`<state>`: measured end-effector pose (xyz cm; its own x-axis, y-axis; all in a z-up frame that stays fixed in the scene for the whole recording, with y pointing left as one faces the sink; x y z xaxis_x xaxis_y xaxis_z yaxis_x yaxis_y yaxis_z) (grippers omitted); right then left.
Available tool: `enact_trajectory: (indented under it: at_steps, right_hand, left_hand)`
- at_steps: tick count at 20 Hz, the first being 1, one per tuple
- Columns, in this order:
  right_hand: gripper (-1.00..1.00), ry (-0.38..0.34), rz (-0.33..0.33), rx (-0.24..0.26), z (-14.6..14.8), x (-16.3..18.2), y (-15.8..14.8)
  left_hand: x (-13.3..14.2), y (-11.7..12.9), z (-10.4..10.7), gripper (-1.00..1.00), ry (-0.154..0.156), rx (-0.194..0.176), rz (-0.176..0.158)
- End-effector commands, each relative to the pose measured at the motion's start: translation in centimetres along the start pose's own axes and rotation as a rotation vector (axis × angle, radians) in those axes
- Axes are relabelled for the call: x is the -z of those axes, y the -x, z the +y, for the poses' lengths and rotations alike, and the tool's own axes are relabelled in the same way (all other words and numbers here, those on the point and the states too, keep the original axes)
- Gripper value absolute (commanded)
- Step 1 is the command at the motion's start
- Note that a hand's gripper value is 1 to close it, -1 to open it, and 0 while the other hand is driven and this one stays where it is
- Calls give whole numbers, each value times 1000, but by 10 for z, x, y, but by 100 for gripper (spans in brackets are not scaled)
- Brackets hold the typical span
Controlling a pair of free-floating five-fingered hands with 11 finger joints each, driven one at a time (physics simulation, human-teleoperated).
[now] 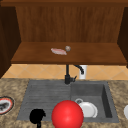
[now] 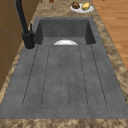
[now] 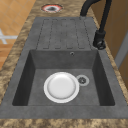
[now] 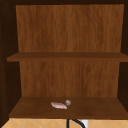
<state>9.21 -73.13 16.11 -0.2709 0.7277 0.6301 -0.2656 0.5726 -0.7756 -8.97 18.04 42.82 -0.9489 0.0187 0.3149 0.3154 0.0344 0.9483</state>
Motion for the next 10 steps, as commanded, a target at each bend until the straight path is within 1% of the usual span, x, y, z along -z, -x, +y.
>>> enact_trajectory:
  at_steps: [1, 5, 8, 9, 10]
  right_hand:
    - [-100, 24, 9, -134, 6, -8, -13]
    - [-100, 34, 10, -166, 14, -3, -25]
    - [-100, 27, 22, -190, 20, 4, -38]
    - [-100, 15, 32, -188, 19, 6, -45]
    - [-100, 8, 0, -141, 20, 5, -40]
  left_hand:
    - [0, 0, 0, 0, 0, 0, 0]
    - [0, 0, 0, 0, 0, 0, 0]
    - [0, 0, 0, 0, 0, 0, 0]
    - [0, 0, 0, 0, 0, 0, 0]
    - [0, 0, 0, 0, 0, 0, 0]
